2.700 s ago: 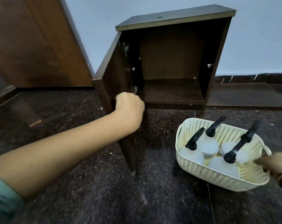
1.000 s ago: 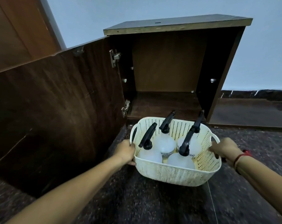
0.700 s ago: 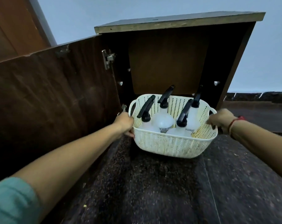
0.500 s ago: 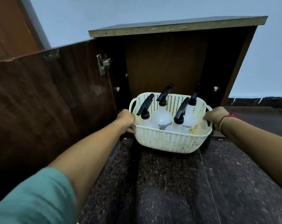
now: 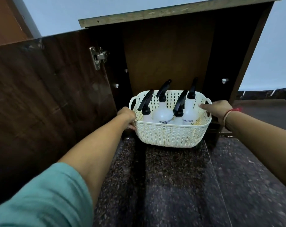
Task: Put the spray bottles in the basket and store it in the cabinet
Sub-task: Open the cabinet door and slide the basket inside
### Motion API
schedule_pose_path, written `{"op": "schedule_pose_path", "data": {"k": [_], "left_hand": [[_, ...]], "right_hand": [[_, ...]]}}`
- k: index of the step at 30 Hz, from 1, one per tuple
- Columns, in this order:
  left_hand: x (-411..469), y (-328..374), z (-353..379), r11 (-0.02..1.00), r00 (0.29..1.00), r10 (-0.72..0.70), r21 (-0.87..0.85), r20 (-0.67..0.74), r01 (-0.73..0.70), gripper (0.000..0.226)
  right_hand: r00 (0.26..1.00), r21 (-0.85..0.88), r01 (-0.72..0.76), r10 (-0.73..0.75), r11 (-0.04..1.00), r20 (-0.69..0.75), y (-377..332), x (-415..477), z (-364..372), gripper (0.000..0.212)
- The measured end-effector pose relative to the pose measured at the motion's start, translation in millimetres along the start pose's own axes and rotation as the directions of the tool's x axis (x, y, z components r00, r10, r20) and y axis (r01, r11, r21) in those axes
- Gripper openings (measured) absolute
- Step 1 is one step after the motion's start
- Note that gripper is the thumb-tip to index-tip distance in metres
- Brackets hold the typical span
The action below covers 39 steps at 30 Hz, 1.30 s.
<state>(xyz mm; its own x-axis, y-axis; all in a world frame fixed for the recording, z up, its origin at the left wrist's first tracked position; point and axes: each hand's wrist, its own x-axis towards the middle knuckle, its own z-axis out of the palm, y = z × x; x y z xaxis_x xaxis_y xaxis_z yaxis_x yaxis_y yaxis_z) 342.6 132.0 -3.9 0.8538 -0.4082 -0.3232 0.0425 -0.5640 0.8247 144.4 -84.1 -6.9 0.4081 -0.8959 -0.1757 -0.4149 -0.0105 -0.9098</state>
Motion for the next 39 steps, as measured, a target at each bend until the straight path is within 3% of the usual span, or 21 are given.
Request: {"op": "schedule_pose_path", "data": {"k": [2,4,5,7,8,9,11,12,14,20,24,32,39], "left_hand": [[-5.9,-3.0,-0.1,0.998,0.999,0.017,-0.058,-0.039,-0.019,0.037],[-20.0,-19.5,2.6,0.987,0.973,0.161,0.056,-0.168,-0.154,0.050],[-31.8,-34.5,5.3,0.952,0.927,0.294,0.162,-0.235,-0.261,0.056],[-64.0,-62.0,12.6,0.805,0.766,0.577,0.357,-0.283,-0.474,0.065],[-75.8,-71.7,18.7,0.721,0.709,0.667,0.438,-0.228,-0.537,0.067],[-83.6,-78.1,27.0,0.655,0.695,0.706,0.498,-0.134,-0.569,0.067],[-87.8,-81.6,48.1,0.620,0.756,0.654,0.560,0.020,-0.550,0.063],[-88.0,-78.0,56.2,0.641,0.784,0.620,0.559,0.028,-0.526,0.059],[-82.7,-61.5,65.0,0.681,0.792,0.609,0.537,-0.037,-0.498,0.049],[-59.9,-7.6,41.1,0.677,0.806,0.584,0.608,-0.100,-0.415,0.022],[-54.6,8.4,35.6,0.661,0.823,0.563,0.638,-0.074,-0.395,0.022],[-49.5,17.9,35.5,0.625,0.853,0.521,0.681,0.000,-0.381,0.028],[-37.5,36.2,20.8,0.656,0.928,0.365,0.687,0.074,-0.313,0.056]], "right_hand": [[0.998,0.125,-0.007,-0.002,0.992,0.068,3.2,-9.8,-3.9,0.053],[0.985,-0.014,0.172,-0.172,0.985,0.030,16.8,-32.6,-7.4,0.084],[0.950,-0.109,0.310,-0.311,0.944,0.002,29.4,-47.6,-9.0,0.090],[0.811,-0.320,0.554,-0.586,0.769,-0.004,52.4,-82.5,-7.3,0.092],[0.741,-0.446,0.619,-0.670,0.647,0.056,62.2,-92.2,-3.1,0.090],[0.705,-0.548,0.640,-0.696,0.539,0.138,69.6,-95.7,4.2,0.086],[0.748,-0.688,0.575,-0.626,0.443,0.221,71.9,-92.8,21.5,0.072],[0.776,-0.715,0.532,-0.598,0.453,0.199,68.3,-90.6,28.3,0.064],[0.787,-0.710,0.495,-0.606,0.502,0.120,57.4,-81.2,33.0,0.057],[0.832,-0.795,0.413,-0.539,0.443,0.132,15.1,-41.8,21.7,0.068],[0.827,-0.778,0.455,-0.529,0.433,0.190,8.0,-27.7,16.6,0.069],[0.826,-0.684,0.511,-0.517,0.521,0.223,9.9,-18.2,22.5,0.066],[0.920,-0.711,0.393,-0.258,0.583,0.296,-13.9,-10.6,23.4,0.085]]}}
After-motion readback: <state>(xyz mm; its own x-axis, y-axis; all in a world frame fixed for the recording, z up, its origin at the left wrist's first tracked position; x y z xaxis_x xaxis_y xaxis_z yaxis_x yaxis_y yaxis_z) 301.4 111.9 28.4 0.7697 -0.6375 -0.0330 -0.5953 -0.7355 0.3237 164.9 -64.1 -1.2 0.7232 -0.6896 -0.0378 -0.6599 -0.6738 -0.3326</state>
